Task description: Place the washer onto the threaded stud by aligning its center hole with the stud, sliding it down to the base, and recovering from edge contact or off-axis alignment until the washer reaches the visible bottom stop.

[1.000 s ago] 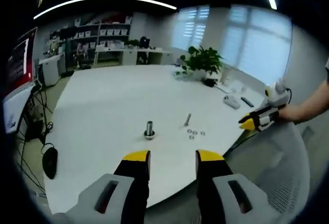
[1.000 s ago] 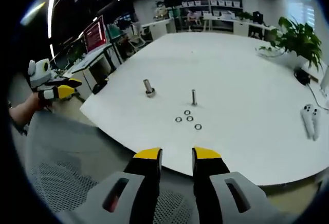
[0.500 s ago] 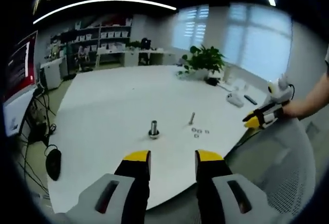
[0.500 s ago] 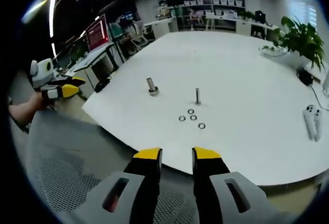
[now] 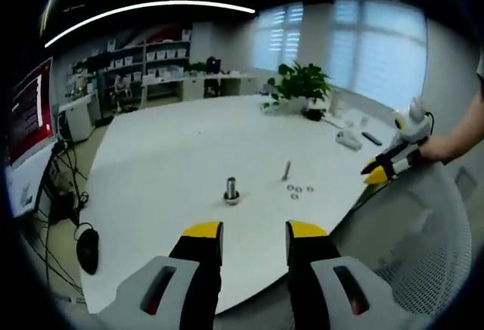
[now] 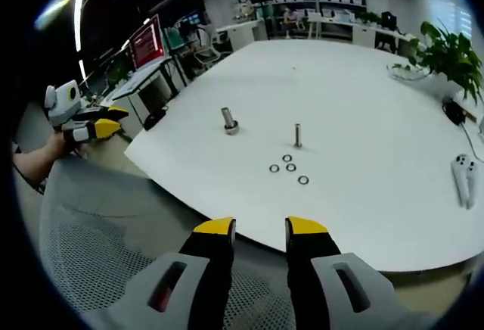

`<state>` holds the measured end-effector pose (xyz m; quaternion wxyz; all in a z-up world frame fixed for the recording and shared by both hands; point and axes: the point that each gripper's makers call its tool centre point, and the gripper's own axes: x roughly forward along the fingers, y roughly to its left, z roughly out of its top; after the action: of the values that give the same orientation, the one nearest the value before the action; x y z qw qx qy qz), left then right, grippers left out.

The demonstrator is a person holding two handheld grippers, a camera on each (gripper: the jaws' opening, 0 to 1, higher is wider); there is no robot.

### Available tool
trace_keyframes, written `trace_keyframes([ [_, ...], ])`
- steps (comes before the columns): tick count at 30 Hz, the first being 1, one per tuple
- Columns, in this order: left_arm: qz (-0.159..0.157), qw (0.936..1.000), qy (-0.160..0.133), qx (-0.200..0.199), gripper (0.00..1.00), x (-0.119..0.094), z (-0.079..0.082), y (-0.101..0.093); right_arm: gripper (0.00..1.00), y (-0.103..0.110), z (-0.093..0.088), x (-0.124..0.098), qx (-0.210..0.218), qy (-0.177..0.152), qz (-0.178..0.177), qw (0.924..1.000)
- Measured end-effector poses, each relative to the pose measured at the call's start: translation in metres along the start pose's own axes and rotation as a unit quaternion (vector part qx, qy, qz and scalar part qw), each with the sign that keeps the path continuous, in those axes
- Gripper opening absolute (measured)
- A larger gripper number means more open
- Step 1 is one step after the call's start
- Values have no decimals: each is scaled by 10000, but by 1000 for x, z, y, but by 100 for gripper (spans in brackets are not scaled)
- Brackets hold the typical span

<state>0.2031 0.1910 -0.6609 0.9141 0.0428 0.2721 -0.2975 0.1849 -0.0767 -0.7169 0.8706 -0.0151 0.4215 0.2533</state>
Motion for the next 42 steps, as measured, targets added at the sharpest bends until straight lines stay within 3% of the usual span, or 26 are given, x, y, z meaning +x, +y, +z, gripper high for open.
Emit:
trace_keyframes([
  [10,70,9999,-14,-130,31,-2,-2,5,38,17,-21,8,-315,678,445,9962],
  [17,156,9996,-118,-201,30,-5,0,9,39,19,-20,10,13,793,727,9942],
  [18,155,9997,-109,-181,30,-5,0,9,40,17,-22,12,131,951,737,9927],
  [23,166,9997,9,-164,30,-5,-5,9,41,13,-21,16,259,1072,666,9917],
  [27,157,9997,26,-165,29,-4,-6,8,41,11,-16,19,-243,1119,597,9916],
  [33,224,9996,119,-136,28,-3,-8,11,39,6,-14,39,-1371,1435,513,9788],
  [38,229,9996,122,-127,26,-4,-9,11,37,8,-17,59,-1393,1506,530,9773],
  [42,234,9994,237,-71,26,-2,-12,12,35,-4,-26,71,-1528,1703,419,9726],
])
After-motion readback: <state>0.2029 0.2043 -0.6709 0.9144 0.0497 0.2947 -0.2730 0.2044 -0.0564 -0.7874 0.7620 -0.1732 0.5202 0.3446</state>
